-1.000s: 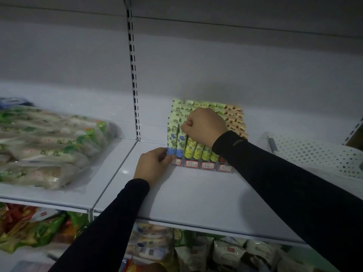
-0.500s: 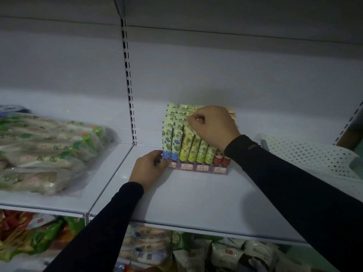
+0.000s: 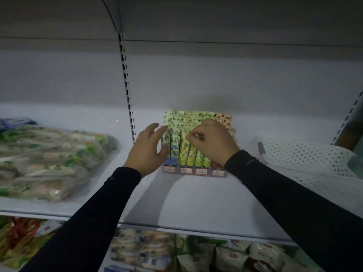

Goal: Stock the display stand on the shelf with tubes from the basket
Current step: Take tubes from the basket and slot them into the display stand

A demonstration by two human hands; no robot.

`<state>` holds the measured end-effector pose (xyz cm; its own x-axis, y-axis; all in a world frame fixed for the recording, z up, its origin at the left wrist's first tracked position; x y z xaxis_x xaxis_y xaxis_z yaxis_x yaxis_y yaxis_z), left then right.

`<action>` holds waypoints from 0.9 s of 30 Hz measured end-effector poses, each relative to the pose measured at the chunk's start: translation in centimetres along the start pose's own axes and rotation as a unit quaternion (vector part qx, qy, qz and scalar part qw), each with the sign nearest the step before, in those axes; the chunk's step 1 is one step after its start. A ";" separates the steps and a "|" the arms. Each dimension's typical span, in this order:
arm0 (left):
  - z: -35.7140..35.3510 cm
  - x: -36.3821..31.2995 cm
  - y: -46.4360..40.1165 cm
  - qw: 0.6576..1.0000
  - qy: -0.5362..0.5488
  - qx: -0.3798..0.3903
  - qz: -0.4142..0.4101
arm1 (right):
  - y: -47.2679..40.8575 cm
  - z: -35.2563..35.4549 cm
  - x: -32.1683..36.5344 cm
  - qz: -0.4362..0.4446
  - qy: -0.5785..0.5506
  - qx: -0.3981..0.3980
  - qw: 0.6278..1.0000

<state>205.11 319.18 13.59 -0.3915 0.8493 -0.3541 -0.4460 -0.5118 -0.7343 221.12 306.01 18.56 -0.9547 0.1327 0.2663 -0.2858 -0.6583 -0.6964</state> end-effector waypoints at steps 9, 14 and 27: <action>-0.4 0.2 -0.1 0.990 -0.046 0.006 -0.135 | -1.8 -1.6 0.2 -0.018 0.045 0.034 0.998; -0.5 -0.2 0.1 0.992 -0.033 0.012 -0.119 | -2.3 -1.6 0.2 0.001 0.051 0.054 0.997; -0.6 -0.5 -0.1 0.992 -0.040 0.005 -0.116 | -2.9 -1.5 -0.2 0.035 0.016 0.099 0.994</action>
<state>205.84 318.85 13.53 -0.3406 0.9313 -0.1292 -0.5390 -0.3060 -0.7848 221.98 309.00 19.57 -0.9750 0.1029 0.1970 -0.1990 -0.7990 -0.5674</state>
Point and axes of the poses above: each hand's wrist, its own y-axis away from the middle knuckle, its own z-axis out of the back of the hand, x = y × z, the point moved 1 cm from there along -y, towards the middle knuckle, and after that the axes turned 12 degrees about -x, right-handed, at the moved point
